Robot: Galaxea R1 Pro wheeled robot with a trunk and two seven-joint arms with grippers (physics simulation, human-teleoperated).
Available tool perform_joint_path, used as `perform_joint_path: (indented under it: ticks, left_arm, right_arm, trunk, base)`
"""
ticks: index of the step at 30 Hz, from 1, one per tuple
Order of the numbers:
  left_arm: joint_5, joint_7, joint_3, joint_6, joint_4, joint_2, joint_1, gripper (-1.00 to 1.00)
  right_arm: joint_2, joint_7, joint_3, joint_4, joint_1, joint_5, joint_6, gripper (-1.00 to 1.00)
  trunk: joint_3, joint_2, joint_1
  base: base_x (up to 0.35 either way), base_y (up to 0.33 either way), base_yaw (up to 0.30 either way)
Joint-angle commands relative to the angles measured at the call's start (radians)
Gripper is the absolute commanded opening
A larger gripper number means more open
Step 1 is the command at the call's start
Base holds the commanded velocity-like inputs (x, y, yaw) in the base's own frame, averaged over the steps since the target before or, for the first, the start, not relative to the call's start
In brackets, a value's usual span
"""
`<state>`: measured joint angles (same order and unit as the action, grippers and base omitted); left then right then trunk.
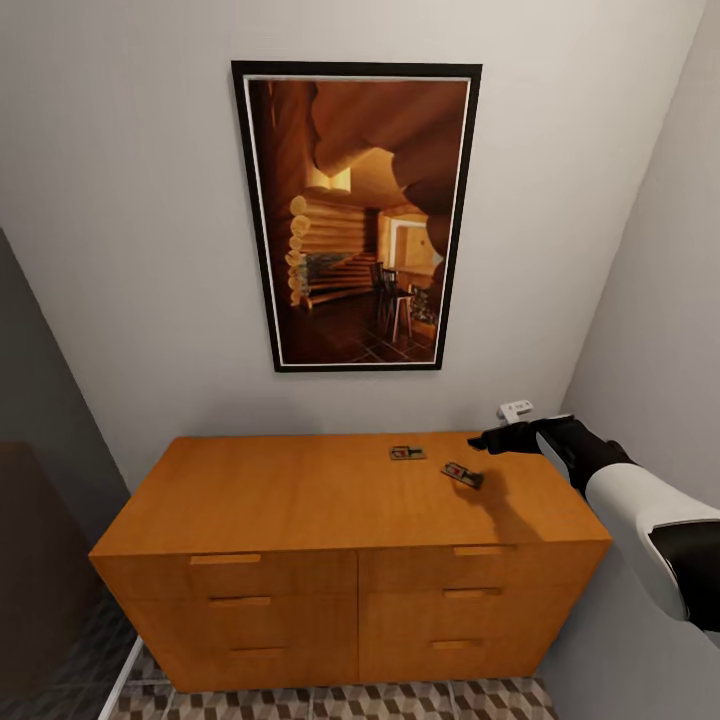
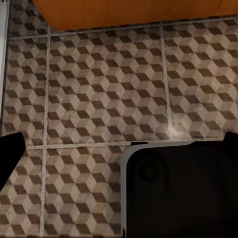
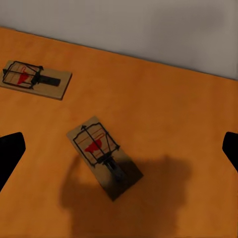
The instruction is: Take the four mousetraps from the cabinet in the bathroom and place them on the bathroom floor. Make sure all four end up on the same floor surface, and ensure that at least two of them are either under or directly next to the same bathroom sink.
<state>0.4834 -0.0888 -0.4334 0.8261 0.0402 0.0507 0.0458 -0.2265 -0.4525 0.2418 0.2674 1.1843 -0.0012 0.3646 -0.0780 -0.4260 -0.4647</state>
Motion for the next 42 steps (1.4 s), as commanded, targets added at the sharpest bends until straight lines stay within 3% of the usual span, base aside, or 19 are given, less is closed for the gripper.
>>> perform_joint_path:
  ticks: [1,18,24,27,35,42]
  left_arm:
    - [0.011,-0.009,-0.002,0.003,0.002,0.001,0.0,1.0]
    - [0.011,-0.007,0.0,-0.001,0.005,-0.003,0.012,1.0]
    - [0.011,-0.005,0.0,-0.001,0.006,-0.004,0.015,1.0]
    - [0.011,-0.004,0.0,-0.001,0.006,-0.003,0.018,1.0]
    - [0.011,-0.002,0.001,-0.001,0.004,-0.002,0.028,1.0]
    - [0.011,-0.002,0.001,-0.001,0.004,-0.002,0.029,1.0]
  right_arm:
    - [-0.001,-0.003,0.002,0.001,-0.002,0.0,0.005,1.0]
    - [-0.001,-0.003,0.004,0.0,-0.027,0.002,0.004,1.0]
    - [-0.001,-0.009,0.009,0.002,-0.027,0.002,-0.034,1.0]
    - [-0.001,-0.046,0.026,0.003,-0.028,0.01,-0.074,1.0]
    - [-0.002,-0.282,0.103,0.005,-0.028,0.045,-0.169,1.0]
    - [-0.011,-0.361,0.119,0.005,-0.028,0.052,-0.272,1.0]
  trunk:
    - [-0.002,-0.002,-0.001]
    - [-0.002,-0.002,-0.001]
    - [-0.002,-0.002,-0.001]
    - [-0.002,-0.002,-0.001]
    - [-0.002,-0.002,-0.001]
    - [-0.002,-0.002,-0.001]
  base:
    - [0.002,0.0,0.0]
    - [0.0,0.0,0.0]
    - [0.0,0.0,0.0]
    - [0.0,0.0,0.0]
    - [0.0,0.0,0.0]
    - [0.0,0.0,0.0]
